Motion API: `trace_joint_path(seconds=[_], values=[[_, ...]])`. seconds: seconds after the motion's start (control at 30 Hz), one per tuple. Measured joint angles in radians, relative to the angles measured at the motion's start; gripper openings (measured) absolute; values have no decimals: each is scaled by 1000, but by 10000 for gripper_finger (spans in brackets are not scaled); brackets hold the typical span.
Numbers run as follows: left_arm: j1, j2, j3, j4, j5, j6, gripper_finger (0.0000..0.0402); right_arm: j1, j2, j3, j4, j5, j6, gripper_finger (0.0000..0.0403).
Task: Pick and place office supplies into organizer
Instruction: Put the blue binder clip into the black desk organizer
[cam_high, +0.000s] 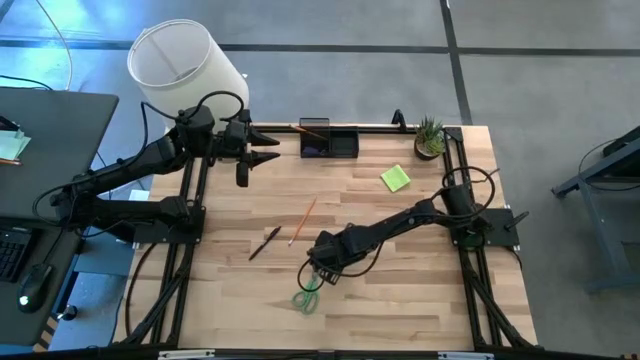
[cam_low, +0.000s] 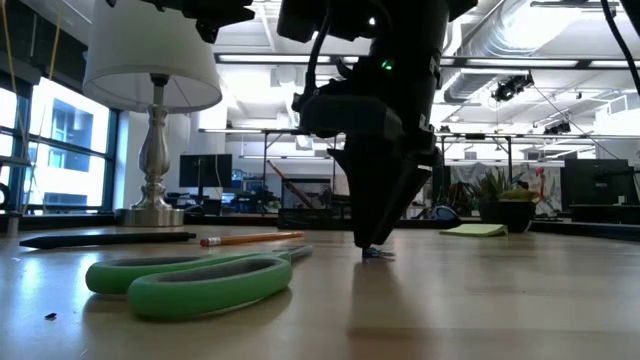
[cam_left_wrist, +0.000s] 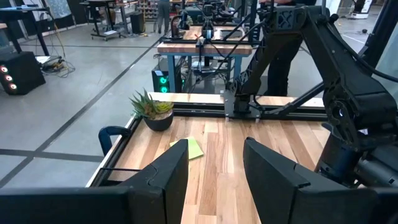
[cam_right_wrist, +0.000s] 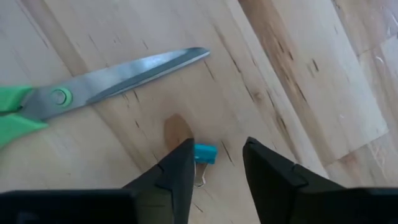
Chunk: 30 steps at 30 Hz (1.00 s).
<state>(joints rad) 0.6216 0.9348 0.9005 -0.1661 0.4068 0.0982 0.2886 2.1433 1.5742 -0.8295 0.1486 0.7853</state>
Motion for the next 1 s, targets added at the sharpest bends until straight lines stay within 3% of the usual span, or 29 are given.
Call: trace_joint_path(seconds=[0.3,0.5,0.77,1.0], values=[[0,0,0,0,0,0,140,0,-48,1,-61,8,-38,129],[-1,0,0,0,0,0,140,9,-52,1,3,12,32,160],[0,0,0,0,0,-2,140,34,-53,-1,-5,100,22,211],[0,0,0,-1,0,-2,140,41,-54,-66,38,111,25,211]])
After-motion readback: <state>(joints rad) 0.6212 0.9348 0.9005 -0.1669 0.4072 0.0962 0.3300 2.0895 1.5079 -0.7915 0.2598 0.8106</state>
